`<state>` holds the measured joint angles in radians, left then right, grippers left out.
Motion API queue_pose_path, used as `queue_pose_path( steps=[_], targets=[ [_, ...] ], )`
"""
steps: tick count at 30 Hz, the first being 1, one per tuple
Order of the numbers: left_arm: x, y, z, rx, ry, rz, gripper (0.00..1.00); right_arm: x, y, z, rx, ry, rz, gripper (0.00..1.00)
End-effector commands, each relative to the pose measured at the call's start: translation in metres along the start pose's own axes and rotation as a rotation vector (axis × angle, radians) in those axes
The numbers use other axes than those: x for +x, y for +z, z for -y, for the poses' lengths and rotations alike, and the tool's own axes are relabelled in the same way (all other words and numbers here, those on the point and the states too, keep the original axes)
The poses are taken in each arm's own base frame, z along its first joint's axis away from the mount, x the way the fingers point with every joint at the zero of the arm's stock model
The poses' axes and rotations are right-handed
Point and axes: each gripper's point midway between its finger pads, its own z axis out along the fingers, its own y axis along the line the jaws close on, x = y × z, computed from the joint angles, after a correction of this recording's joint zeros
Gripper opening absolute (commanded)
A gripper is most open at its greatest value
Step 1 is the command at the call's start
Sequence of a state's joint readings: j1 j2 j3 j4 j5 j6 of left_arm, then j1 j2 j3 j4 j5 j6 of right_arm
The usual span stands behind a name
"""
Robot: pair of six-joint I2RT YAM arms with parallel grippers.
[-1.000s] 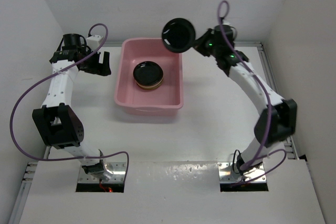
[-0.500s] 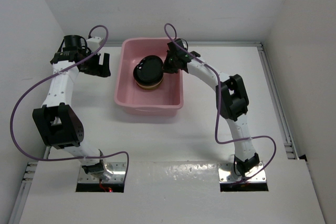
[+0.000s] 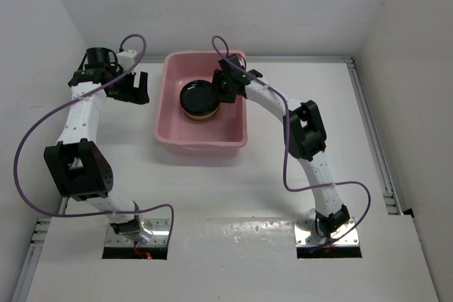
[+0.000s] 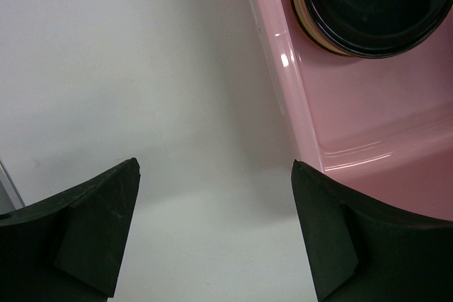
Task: Place the plates into the plastic bin on the countertop
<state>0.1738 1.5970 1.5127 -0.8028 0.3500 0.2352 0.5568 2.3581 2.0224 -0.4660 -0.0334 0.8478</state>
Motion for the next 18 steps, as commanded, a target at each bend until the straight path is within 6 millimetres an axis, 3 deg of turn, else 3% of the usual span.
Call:
queue_pose_path(
  steps=[1,7,10,13,14,15,16,17,18],
  targets=[
    [-0.009,-0.014,0.001,-0.016,0.013,0.048,0.89,-0.016,-0.021,-0.003,0.045,-0.126,0.079,0.51],
    [-0.010,-0.013,0.005,0.003,0.013,0.054,0.89,-0.035,-0.039,-0.013,0.032,-0.162,0.158,0.50],
    [-0.010,-0.013,0.005,0.003,0.013,0.054,0.89,-0.045,-0.050,-0.023,0.007,-0.182,0.178,0.56],
    [-0.010,-0.013,0.003,-0.006,0.022,0.051,0.89,-0.060,-0.083,-0.045,-0.054,-0.251,0.231,0.69],
    [-0.009,-0.014,0.001,-0.018,0.022,0.047,0.89,-0.076,-0.115,-0.062,-0.096,-0.287,0.288,0.75],
    [-0.011,-0.017,0.001,-0.020,0.025,0.055,0.89,-0.079,-0.127,-0.065,-0.107,-0.304,0.301,0.84],
    [-0.011,-0.017,0.001,-0.020,0.025,0.055,0.89,-0.085,-0.150,-0.065,-0.113,-0.325,0.320,1.00],
    [-0.011,-0.017,0.001,-0.020,0.025,0.055,0.89,-0.091,-0.164,-0.060,-0.110,-0.342,0.332,1.00],
    [-0.011,-0.017,0.001,-0.020,0.025,0.055,0.89,-0.105,-0.192,-0.048,-0.101,-0.328,0.361,1.00]
  ],
)
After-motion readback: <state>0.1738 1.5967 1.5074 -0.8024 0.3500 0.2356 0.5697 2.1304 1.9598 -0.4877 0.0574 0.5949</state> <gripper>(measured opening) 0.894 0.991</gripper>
